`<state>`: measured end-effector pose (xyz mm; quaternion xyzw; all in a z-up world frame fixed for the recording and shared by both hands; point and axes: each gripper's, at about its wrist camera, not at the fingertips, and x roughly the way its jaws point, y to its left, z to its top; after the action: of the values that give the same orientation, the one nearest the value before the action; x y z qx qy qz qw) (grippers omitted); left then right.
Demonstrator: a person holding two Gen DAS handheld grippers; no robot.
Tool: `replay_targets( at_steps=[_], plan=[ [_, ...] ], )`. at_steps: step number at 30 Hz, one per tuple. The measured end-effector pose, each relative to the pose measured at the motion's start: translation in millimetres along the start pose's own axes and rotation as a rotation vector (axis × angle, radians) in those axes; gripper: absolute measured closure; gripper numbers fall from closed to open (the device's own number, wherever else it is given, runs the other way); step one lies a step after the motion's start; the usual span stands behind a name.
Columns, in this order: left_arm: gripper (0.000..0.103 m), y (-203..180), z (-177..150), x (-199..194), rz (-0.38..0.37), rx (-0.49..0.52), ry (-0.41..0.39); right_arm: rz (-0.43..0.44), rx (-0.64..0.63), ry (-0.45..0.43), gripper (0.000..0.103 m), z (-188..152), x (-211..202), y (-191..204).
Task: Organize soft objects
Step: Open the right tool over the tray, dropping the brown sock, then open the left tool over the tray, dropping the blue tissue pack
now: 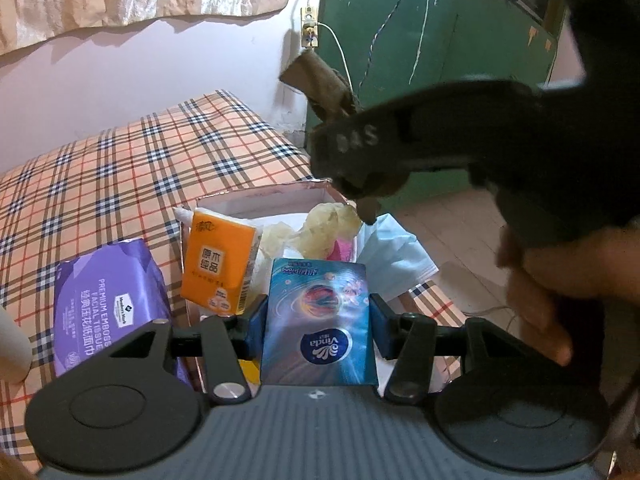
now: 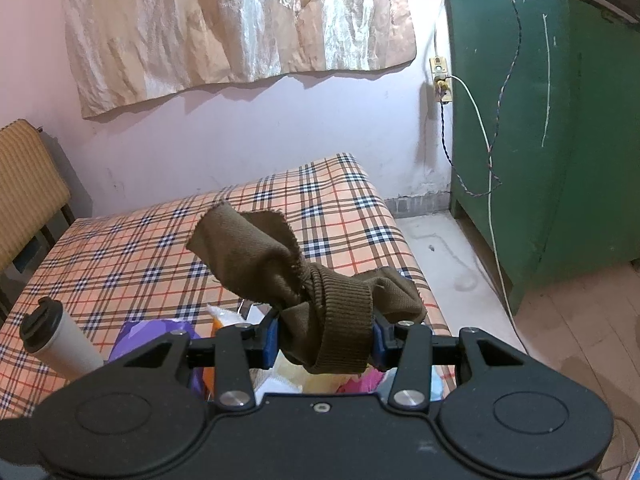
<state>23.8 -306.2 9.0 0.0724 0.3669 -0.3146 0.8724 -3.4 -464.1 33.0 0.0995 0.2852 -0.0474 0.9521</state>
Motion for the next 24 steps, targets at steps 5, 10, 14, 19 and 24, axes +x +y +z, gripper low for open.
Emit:
replay_targets(
  at_steps=[5,10,14,19,24],
  plan=[
    [0.050,3,-1,2,0.001,-0.008,0.013,0.026,0.002,-0.022,0.024,7,9,-3],
    [0.050,2,-1,2,-0.005,-0.007,0.010,0.034,0.019,-0.066,0.022,10,-5,-7],
    [0.049,-1,0,2,-0.032,-0.003,-0.003,-0.013,0.029,-0.104,0.022,5,-29,-10],
    [0.019,-1,0,0,-0.054,-0.027,-0.032,-0.053,0.040,-0.135,0.021,-8,-60,-16],
    [0.009,-2,-1,-19,-0.027,-0.038,-0.052,-0.073,0.045,-0.136,0.017,-20,-86,-17]
  ],
)
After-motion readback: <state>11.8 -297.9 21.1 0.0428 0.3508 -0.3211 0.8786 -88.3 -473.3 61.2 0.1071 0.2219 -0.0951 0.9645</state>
